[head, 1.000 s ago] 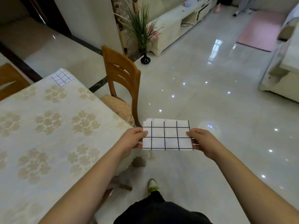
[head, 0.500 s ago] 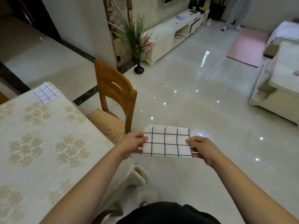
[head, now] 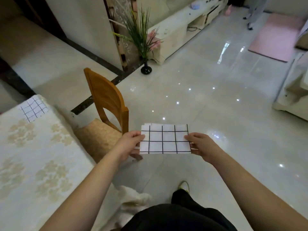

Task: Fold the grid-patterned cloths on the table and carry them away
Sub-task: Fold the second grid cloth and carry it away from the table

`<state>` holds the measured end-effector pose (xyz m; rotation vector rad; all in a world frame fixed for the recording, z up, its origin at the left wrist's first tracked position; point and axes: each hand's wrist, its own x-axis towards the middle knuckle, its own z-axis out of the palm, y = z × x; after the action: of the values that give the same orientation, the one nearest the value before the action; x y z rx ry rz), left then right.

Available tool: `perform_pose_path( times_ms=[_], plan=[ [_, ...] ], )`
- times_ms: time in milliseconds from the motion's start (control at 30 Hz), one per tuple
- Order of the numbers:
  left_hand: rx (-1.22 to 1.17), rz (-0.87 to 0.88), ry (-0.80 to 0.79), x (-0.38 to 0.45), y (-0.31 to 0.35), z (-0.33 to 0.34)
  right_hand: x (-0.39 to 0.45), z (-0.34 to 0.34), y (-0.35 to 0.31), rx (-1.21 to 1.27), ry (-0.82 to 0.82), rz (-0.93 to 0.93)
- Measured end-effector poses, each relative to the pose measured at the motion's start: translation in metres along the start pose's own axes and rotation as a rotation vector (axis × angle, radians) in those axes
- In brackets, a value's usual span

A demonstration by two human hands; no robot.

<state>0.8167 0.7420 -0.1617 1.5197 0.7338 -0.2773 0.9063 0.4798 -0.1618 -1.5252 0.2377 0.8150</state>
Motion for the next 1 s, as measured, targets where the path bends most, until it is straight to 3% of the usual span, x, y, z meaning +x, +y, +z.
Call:
perform_pose_path(
  times_ms=[467, 1000],
  plan=[
    [-0.106, -0.009, 0.073, 0.091, 0.102, 0.062, 0.112, -0.068, -0.121, -0.09, -0.038, -0.062],
    [-0.22, 0.074, 0.121, 0.238, 0.201, -0.033, 0.275, 0.02, -0.254, -0.221, -0.074, -0.14]
  ],
)
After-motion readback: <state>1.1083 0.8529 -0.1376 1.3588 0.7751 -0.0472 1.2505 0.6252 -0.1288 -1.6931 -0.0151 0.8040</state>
